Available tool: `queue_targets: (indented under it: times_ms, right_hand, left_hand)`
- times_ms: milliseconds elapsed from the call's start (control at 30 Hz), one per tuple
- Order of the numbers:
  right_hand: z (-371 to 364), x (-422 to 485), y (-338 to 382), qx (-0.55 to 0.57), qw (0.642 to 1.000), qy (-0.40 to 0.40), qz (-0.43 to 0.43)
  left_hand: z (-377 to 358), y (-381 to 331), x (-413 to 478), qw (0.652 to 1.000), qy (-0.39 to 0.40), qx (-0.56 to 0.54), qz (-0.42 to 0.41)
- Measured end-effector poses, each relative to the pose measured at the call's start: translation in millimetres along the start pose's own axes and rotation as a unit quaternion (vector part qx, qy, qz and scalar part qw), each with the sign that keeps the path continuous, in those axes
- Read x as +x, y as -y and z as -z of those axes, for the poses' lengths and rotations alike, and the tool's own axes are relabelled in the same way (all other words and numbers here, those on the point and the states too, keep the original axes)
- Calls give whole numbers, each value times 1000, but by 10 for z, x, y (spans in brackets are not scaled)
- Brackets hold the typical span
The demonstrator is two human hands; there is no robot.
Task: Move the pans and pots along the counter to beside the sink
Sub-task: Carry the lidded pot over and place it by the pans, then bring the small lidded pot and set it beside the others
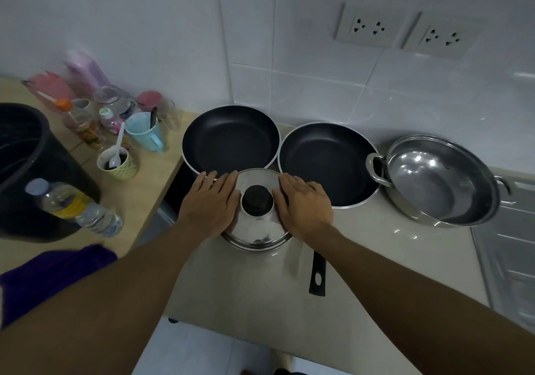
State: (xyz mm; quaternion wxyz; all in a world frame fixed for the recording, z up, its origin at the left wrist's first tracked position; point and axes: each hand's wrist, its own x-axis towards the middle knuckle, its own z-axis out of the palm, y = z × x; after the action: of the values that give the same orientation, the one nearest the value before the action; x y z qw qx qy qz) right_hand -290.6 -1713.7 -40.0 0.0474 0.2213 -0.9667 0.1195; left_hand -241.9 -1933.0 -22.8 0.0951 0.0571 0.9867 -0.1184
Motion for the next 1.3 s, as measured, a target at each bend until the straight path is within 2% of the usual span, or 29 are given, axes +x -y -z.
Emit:
queue_targets:
  times_ms: [233, 667, 833, 933, 1033, 1300]
  right_hand:
    - [13, 152, -49, 3, 1000, 13, -7]
    - [-50, 207, -100, 8, 1000, -1, -4]
    - [-39, 215, -132, 17, 1000, 20, -8]
    - [9, 259, -147, 37, 998, 42, -3]
    - [103, 270, -160, 55, 996, 64, 0]
    - [630, 12, -367, 94, 989, 64, -98]
  left_hand:
    - [25, 58, 195, 999, -13, 23, -23]
    - [21, 34, 249, 1000, -7, -4, 15]
    - [21, 61, 257, 999, 23, -20, 18]
    - [65, 105, 322, 994, 54, -94, 34]
    - [184, 133, 347, 987, 45, -145, 43]
    - [685, 4, 79, 966, -3, -251, 54]
